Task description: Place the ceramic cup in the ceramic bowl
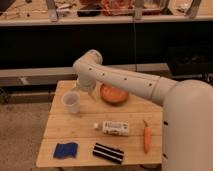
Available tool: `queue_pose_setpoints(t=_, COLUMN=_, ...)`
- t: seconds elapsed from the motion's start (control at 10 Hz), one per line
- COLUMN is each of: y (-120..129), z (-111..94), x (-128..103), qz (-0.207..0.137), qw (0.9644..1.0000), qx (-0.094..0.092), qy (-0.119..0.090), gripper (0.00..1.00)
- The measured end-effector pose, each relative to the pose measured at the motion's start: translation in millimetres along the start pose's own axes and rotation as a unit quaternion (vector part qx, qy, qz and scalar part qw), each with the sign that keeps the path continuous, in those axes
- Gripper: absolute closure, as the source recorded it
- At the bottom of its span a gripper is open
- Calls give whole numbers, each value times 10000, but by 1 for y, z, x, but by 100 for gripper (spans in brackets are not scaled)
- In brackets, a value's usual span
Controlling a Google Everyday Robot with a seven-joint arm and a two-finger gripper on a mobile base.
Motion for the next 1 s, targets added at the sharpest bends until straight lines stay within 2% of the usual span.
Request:
queue_pose_setpoints(t=0.5, y=-8, z=22, x=-1, qz=-296, qw=9992, qx=-97, qy=-258, gripper=20)
queue_pose_setpoints(t=1.0, y=-14, z=44, x=-7, qz=-742, qw=9958, qx=-204, qy=-490, gripper=20)
